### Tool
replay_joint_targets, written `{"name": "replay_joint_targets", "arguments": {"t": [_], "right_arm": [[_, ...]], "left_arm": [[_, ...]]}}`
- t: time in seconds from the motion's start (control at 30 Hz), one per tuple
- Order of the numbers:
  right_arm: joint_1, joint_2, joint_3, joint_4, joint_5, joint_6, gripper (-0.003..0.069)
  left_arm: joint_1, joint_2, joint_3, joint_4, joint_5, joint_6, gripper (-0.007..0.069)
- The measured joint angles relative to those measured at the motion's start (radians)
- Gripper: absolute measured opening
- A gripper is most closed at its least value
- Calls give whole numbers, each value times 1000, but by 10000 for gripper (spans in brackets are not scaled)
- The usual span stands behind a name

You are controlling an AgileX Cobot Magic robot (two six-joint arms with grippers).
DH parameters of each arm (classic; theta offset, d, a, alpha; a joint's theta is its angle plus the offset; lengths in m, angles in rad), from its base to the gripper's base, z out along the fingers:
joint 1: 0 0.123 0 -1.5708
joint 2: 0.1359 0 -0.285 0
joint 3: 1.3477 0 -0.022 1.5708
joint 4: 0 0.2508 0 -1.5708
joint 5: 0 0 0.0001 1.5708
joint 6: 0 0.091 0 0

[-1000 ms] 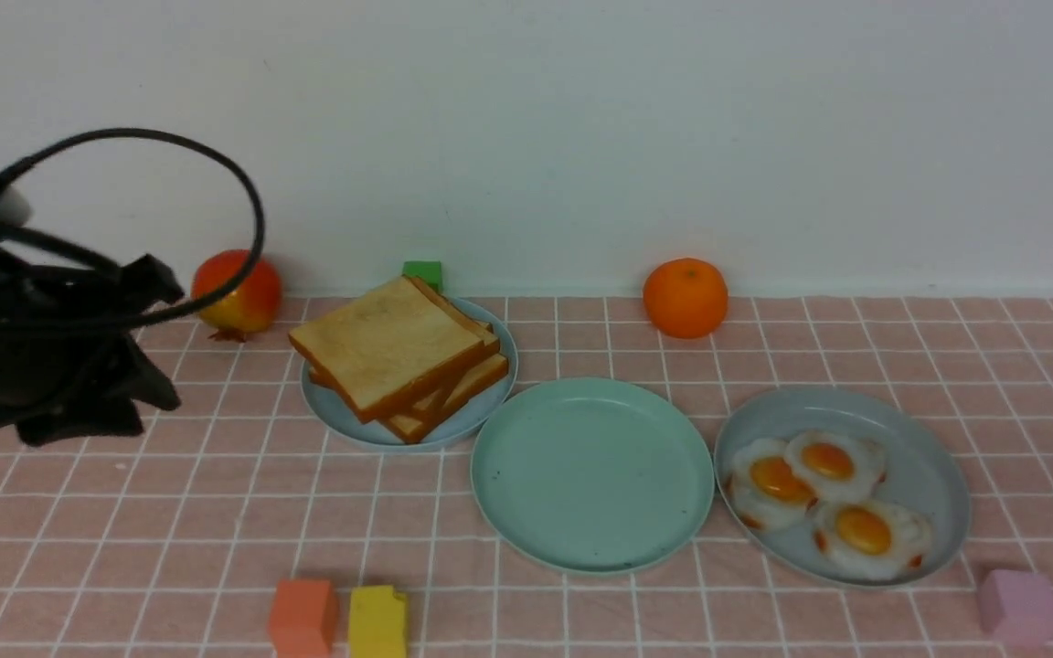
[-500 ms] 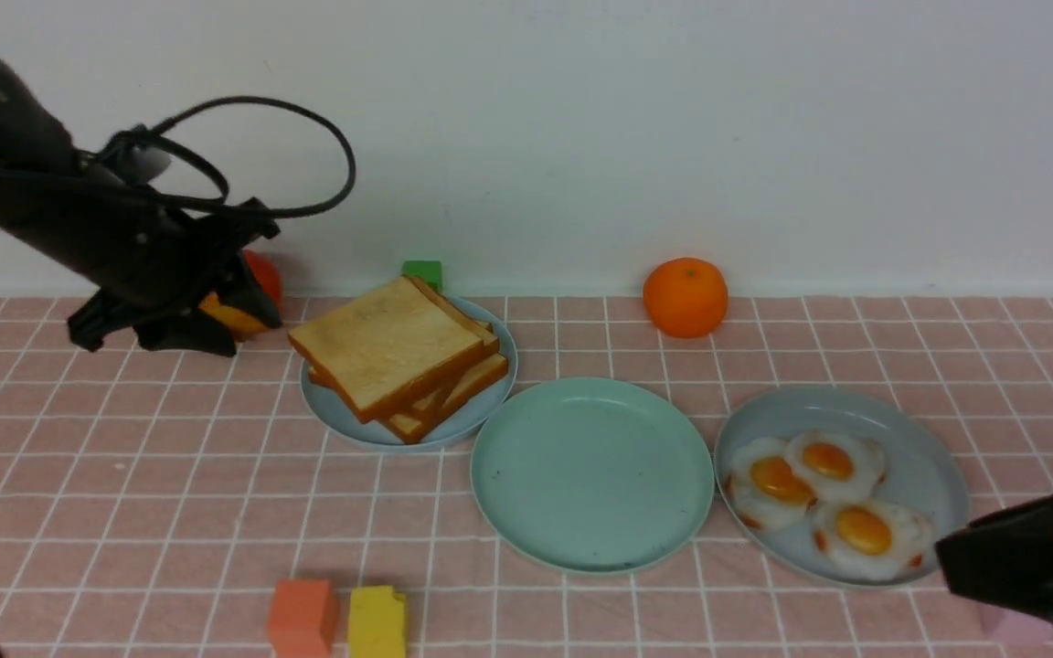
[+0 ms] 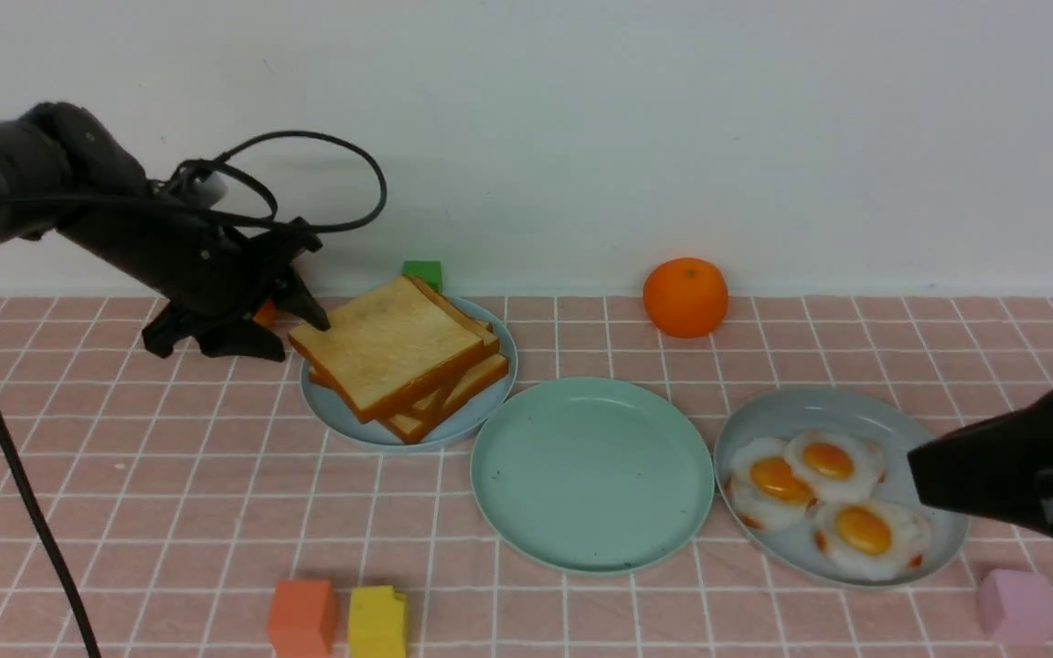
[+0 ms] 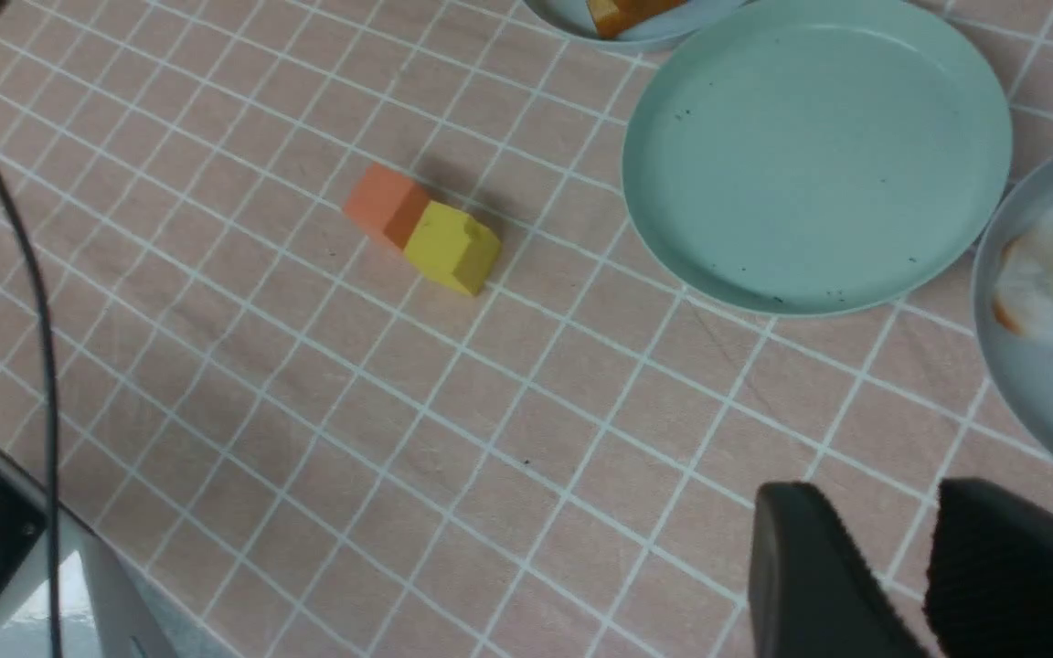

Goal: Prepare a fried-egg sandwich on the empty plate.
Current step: Use the left arm to grab a slice of bread

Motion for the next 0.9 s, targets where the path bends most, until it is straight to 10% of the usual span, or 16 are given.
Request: {"name": "replay_joint_targets", "arguments": {"t": [0.37, 0.9], "right_arm": [[0, 0, 0, 43, 10, 0, 242], [0, 0, 0, 73, 10, 1, 242]], "left_arm": [[0, 14, 0, -24, -22, 18, 402], [0, 14, 0, -34, -31, 40, 140]]}}
